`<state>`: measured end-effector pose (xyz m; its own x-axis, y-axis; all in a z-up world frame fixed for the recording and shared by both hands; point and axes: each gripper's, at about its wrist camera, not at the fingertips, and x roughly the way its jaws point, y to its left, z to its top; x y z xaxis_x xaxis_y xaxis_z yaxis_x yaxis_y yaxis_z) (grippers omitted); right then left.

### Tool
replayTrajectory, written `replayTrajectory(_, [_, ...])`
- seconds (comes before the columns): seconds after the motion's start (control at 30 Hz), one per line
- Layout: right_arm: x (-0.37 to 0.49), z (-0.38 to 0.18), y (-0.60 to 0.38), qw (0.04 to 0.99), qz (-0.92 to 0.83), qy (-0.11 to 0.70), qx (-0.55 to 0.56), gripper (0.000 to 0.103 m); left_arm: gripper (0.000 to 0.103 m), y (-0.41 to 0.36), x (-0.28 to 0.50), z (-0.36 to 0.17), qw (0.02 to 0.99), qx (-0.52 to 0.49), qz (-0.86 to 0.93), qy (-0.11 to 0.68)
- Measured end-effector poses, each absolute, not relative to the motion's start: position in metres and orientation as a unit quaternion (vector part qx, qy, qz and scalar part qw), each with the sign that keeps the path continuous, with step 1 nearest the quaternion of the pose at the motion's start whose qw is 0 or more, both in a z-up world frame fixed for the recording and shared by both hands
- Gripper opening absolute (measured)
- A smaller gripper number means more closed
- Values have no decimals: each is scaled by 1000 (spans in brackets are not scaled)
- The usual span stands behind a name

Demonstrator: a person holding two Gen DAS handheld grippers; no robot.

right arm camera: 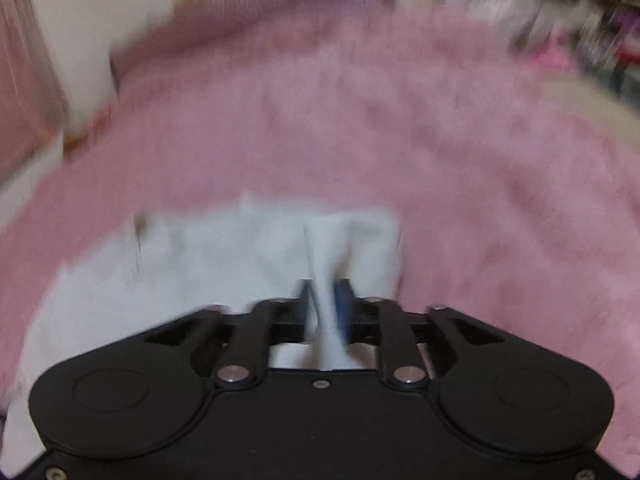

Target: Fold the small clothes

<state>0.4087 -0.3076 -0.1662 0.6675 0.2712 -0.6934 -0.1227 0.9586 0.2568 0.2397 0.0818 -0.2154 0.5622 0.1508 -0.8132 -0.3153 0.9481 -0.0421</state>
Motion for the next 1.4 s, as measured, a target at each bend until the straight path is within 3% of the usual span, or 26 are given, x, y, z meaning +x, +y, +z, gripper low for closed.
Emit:
replayTrajectory(0.23, [365,-165,-352,917,73,365,145,40,59,81,239,-216,879,-91,132,449])
replayTrajectory(0.4, [345,-165,-380,918,43,377,118,40,60,79,238,-215,879,-87,134,449])
replayTrajectory(0.47, [347,-171,-387,908,61,392,131,36,60,79,238,-215,880,-83,134,449])
replayTrajectory(0.63, [326,-151,-371,938,33,332,93,34,60,78,238,-214,880,-82,137,448])
replayTrajectory(0.73, [318,-134,-333,936,100,325,93,38,60,76,238,-213,881,-77,136,447])
replayTrajectory(0.8, [315,-127,-287,929,152,331,68,53,60,75,238,-212,881,-73,136,447])
replayTrajectory(1.13, [308,-147,-86,886,299,350,-59,53,60,93,228,-210,883,-105,123,441])
replayTrajectory(1.4, [316,-165,-25,871,299,385,-62,53,60,103,213,-208,888,-94,115,436])
